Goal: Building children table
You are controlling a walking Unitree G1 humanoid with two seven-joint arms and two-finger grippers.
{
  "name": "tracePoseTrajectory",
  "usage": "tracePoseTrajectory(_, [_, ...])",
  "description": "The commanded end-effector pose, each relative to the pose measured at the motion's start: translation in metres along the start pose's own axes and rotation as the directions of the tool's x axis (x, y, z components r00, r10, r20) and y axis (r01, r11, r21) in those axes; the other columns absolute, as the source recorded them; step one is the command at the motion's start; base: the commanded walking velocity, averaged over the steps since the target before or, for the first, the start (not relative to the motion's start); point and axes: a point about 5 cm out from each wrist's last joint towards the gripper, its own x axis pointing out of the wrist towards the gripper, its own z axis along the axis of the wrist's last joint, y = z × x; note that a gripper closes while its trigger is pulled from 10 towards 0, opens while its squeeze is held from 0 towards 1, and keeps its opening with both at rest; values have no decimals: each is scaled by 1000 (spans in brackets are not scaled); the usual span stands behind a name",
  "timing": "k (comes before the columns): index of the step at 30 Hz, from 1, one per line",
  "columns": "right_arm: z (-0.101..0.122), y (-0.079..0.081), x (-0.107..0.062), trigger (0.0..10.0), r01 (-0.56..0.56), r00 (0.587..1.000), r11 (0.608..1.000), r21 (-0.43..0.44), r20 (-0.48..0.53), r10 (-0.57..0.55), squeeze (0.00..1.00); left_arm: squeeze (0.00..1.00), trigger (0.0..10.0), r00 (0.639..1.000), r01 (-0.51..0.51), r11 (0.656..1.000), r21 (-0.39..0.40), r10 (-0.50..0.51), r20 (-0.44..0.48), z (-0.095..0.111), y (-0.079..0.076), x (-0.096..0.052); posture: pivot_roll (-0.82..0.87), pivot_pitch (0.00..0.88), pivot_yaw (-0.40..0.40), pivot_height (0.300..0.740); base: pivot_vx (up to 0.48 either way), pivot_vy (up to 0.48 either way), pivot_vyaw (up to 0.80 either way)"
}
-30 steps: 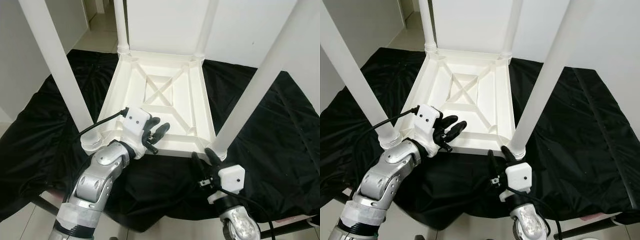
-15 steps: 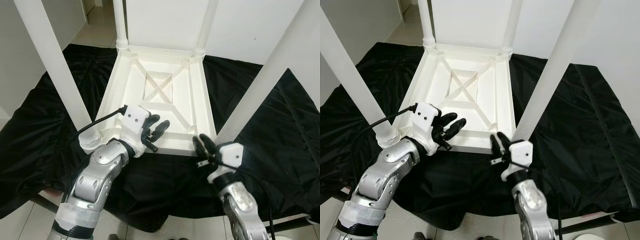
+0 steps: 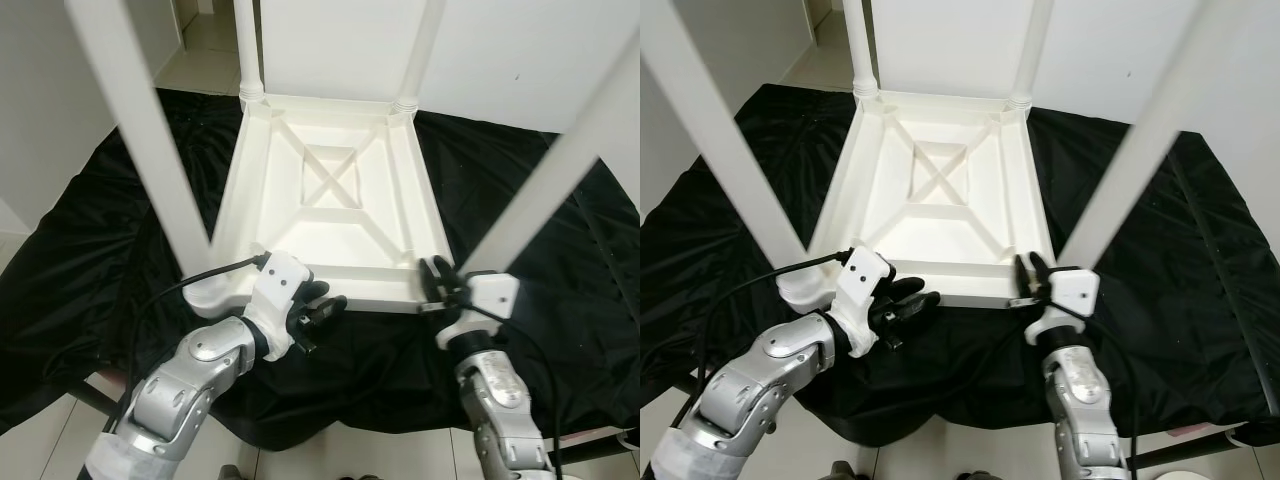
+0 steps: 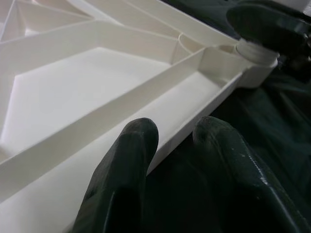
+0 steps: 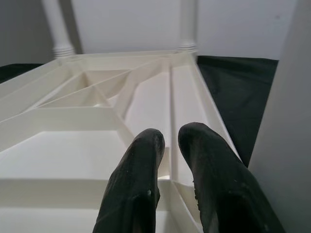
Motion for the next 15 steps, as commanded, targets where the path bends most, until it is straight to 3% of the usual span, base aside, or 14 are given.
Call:
tracePoseTrajectory(1, [-5,-11,-3,10000,62,998,998,-3,-21,-62,0,0,10000,966,257,966,-10,-257,-11,-1,-14,-4,14,125,-9,740,0,0,0])
tracePoseTrajectory(7, [-3,-26,-3,10000,157,988,987,-22,-1,-157,0,0,10000,960,271,962,-27,-272,-59,-5,-11,-20,18,127,-6,740,0,0,0])
tracePoseTrajectory(10, [-3,-26,-3,10000,155,988,988,-27,-1,-155,0,0,10000,960,272,962,-30,-273,-63,-5,-12,-21,18,127,-6,740,0,0,0])
tracePoseTrajectory(15, [-6,-12,0,10000,78,997,996,-31,-13,-78,0,0,10000,959,270,963,-19,-270,-81,-8,-13,-27,27,127,-10,740,0,0,0])
